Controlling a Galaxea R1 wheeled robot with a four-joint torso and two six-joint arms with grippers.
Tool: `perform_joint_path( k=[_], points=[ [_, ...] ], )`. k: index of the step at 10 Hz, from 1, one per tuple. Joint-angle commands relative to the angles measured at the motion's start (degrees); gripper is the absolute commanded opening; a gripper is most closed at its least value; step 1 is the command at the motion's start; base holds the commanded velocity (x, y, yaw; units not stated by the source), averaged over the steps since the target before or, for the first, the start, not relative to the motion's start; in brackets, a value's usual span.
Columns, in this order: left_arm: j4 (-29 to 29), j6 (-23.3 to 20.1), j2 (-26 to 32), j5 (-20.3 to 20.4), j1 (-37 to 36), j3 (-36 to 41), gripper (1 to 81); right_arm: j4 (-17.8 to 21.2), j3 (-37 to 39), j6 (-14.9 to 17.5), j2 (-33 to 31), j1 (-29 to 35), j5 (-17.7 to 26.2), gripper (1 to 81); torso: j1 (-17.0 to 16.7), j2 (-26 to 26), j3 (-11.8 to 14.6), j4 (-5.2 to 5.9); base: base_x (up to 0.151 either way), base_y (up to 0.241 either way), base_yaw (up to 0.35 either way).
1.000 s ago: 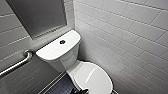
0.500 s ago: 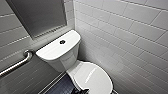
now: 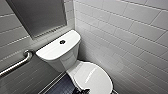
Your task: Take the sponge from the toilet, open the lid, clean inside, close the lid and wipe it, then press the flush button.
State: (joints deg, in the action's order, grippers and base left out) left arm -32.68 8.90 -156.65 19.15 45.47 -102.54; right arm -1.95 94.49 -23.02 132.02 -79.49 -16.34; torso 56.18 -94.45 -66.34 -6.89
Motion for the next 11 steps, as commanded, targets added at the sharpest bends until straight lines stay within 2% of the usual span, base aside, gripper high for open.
perform_joint_path(
  k=[1, 6, 11],
  points=[
    [1.7, 0.0, -0.5, -3.6, -5.0, 1.7, 81.1, -1.1, -0.9, 0.0, -2.6, 0.7, 3.6, 1.0, 0.0, 0.0, 0.0, 0.0, 0.0, 0.0, 0.0],
    [1.7, 0.0, -2.5, -4.0, -6.3, -1.8, 81.1, -1.1, -1.0, -0.1, -2.7, 0.6, 3.6, 1.0, 0.0, 0.0, 0.0, 0.0, 0.0, 0.0, 0.0],
    [1.5, 0.2, -2.8, -4.0, -7.5, -1.0, 81.1, -1.1, -0.9, -0.1, -2.4, 0.9, 3.6, 1.0, 0.0, 0.0, 0.0, 0.0, 0.0, 0.0, 0.0]
  ],
)
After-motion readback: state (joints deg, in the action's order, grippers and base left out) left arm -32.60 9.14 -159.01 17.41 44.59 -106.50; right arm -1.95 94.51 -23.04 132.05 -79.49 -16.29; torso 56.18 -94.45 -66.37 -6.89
